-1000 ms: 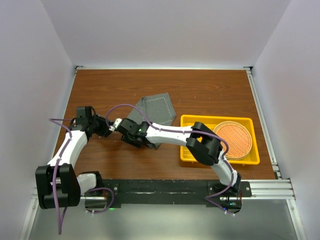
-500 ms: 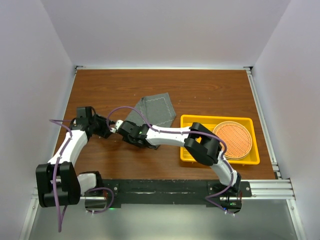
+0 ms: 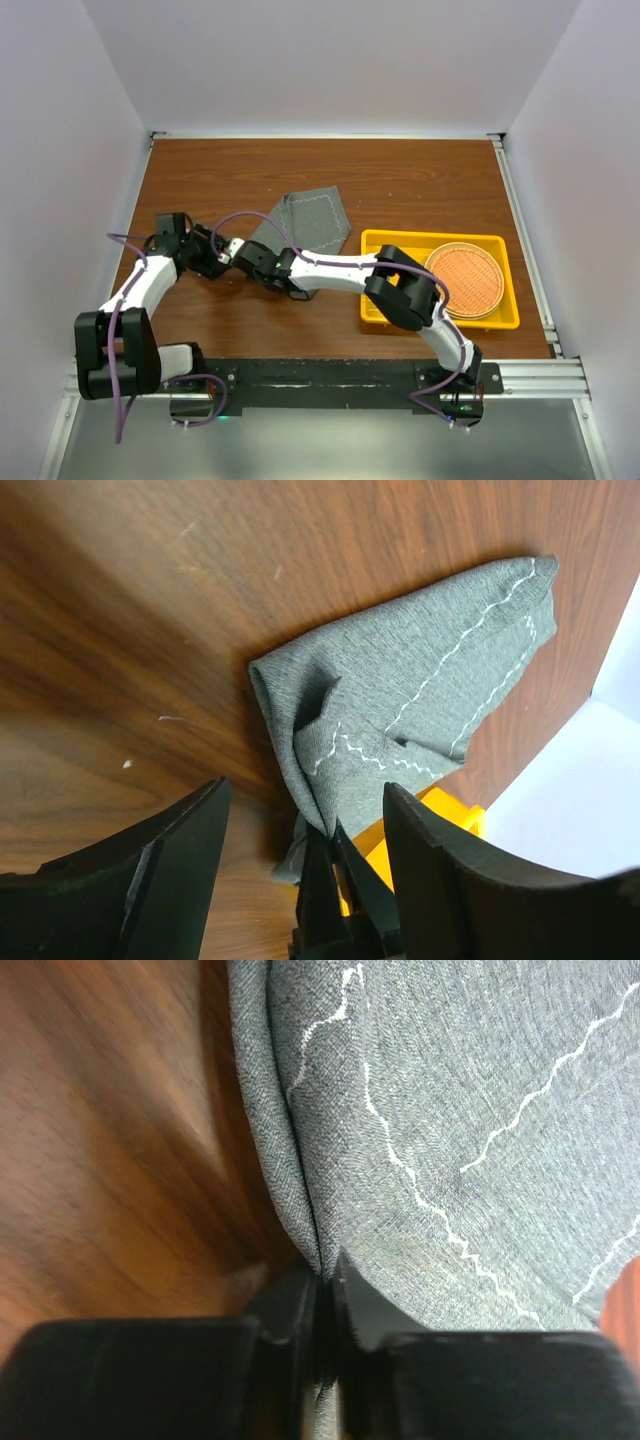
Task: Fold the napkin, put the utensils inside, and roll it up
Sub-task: Roll the napkin with the utensil
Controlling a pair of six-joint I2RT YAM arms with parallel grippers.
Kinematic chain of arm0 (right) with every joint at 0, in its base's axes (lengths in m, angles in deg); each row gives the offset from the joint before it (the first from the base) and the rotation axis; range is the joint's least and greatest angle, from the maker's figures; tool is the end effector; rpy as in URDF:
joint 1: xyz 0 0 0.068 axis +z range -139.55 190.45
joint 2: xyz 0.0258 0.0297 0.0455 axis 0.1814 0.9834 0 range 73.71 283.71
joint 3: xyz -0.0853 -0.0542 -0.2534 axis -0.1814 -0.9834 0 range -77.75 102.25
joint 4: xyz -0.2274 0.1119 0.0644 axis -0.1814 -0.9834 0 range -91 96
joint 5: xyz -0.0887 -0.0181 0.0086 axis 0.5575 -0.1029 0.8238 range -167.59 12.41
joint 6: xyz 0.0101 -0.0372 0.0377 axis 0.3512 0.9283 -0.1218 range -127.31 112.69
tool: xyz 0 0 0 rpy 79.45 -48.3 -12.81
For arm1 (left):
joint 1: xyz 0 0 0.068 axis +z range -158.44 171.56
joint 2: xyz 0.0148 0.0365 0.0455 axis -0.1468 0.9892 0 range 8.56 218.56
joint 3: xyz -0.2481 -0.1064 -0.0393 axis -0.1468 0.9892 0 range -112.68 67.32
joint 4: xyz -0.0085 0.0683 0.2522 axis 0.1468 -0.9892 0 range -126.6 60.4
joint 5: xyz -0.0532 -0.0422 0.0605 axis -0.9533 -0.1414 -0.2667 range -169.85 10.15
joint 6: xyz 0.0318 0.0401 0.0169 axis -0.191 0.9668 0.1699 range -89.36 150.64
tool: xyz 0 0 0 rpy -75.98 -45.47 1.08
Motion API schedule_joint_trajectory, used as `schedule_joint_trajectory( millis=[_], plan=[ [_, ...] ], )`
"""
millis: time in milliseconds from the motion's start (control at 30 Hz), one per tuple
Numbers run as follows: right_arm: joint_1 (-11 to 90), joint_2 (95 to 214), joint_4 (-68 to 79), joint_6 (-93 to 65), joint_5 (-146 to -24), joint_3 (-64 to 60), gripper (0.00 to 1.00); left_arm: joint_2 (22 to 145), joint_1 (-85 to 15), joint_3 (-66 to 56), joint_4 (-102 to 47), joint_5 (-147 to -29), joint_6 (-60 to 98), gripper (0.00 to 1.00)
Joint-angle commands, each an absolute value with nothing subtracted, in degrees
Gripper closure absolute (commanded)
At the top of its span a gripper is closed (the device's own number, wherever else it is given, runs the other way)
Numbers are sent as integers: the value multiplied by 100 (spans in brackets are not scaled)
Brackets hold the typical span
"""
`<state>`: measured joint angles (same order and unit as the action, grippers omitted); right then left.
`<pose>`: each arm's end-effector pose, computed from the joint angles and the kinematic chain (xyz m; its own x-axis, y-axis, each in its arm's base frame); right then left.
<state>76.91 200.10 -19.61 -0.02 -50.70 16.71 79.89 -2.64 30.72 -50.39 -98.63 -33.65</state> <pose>0.2037 0.4273 0.1581 -0.2428 -0.8407 -0.4840 -0.7576 0.4759 -0.4467 0.2319 0.0120 0.1846 -0.4330 -0.9014 -0.0064 -0.7018 0.3416 -0.6251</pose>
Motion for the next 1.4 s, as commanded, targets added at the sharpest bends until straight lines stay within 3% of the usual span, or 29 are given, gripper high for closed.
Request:
schedule_joint_trajectory(
  millis=[0,500,767,900,1067,1200,1367],
  plan=[
    [7585,20291,-2212,-449,-6176,2032,100,8141,-176,3321,-4463,-10514,-2904,32],
    [6214,20203,-1977,-1812,-10349,2193,100,7975,-298,3770,-4137,-11096,-2816,27],
    [5362,20537,-992,-2541,-12397,1683,100,8142,-1388,3875,-3154,-10825,-3800,29],
    [5010,20940,-895,-2901,-12821,1709,100,8229,-1626,3857,-2813,-10604,-3923,27],
    [4614,21354,-1166,-2982,-12691,1778,100,8537,-1635,3875,-2319,-10727,-4047,44],
    [4561,21583,-2359,-2210,-11690,2227,100,8843,-1635,3796,-1907,-10753,-3985,60],
    [4561,21636,-2696,-1892,-10906,2307,100,9380,-1723,3594,-1247,-10972,-3976,78]
  ],
)
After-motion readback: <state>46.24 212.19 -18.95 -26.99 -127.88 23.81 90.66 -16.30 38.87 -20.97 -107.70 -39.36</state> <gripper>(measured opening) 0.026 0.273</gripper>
